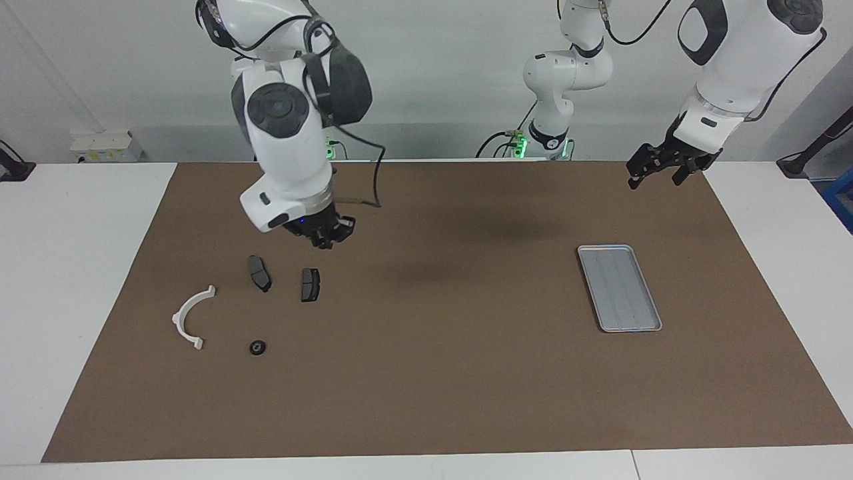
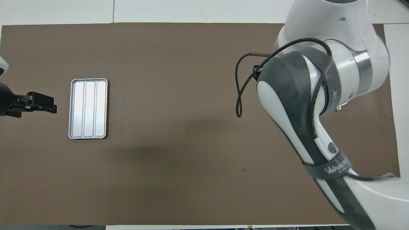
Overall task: Pick bearing gear from pile to tray
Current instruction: 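Carry the bearing toward the table centre and release it there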
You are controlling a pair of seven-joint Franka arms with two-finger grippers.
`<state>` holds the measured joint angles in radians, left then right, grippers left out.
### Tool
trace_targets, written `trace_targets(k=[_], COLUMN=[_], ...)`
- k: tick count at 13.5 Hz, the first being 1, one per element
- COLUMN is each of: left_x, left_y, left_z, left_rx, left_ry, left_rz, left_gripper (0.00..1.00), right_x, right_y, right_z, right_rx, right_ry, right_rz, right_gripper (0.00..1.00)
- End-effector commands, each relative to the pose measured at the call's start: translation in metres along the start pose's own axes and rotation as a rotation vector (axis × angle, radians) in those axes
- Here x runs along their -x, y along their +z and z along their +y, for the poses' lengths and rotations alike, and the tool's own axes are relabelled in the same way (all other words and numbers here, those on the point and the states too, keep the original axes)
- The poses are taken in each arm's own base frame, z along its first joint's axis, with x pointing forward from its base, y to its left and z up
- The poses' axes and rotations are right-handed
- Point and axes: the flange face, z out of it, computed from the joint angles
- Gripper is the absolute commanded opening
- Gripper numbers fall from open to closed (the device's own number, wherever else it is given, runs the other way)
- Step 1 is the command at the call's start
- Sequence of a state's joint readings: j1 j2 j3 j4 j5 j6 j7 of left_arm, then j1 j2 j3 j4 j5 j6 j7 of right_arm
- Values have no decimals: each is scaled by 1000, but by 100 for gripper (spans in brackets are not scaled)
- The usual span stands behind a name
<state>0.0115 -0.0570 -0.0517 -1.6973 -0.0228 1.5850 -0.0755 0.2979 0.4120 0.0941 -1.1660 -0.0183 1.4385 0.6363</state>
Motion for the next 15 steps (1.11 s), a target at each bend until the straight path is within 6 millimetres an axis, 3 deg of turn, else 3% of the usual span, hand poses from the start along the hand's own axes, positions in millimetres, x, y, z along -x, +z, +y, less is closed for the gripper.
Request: trace_targets(k=[1, 4, 8, 10, 12, 15], left_x=[4, 4, 4, 4, 4, 4], left_y=[-2, -2, -2, -2, -2, -1], left_z=[1, 1, 1, 1, 1, 1], left_rx=[2, 2, 2, 2, 2, 2], left_ry=[3, 3, 3, 3, 3, 3], left_rz=[9, 9, 9, 9, 9, 8], left_gripper=[100, 100, 100, 100, 100, 100], right_x=[38, 72, 86, 94, 89, 80], right_y=[5, 22, 96, 150, 189, 225], right_z=[-72, -132, -175, -211, -227, -234], right_rx=[-33, -102, -111, -89, -90, -124], right_ry=[141, 239, 281, 309, 319, 316], right_rz=[16, 25, 45, 85, 111, 126], right_gripper=[0, 0, 0, 0, 0, 0])
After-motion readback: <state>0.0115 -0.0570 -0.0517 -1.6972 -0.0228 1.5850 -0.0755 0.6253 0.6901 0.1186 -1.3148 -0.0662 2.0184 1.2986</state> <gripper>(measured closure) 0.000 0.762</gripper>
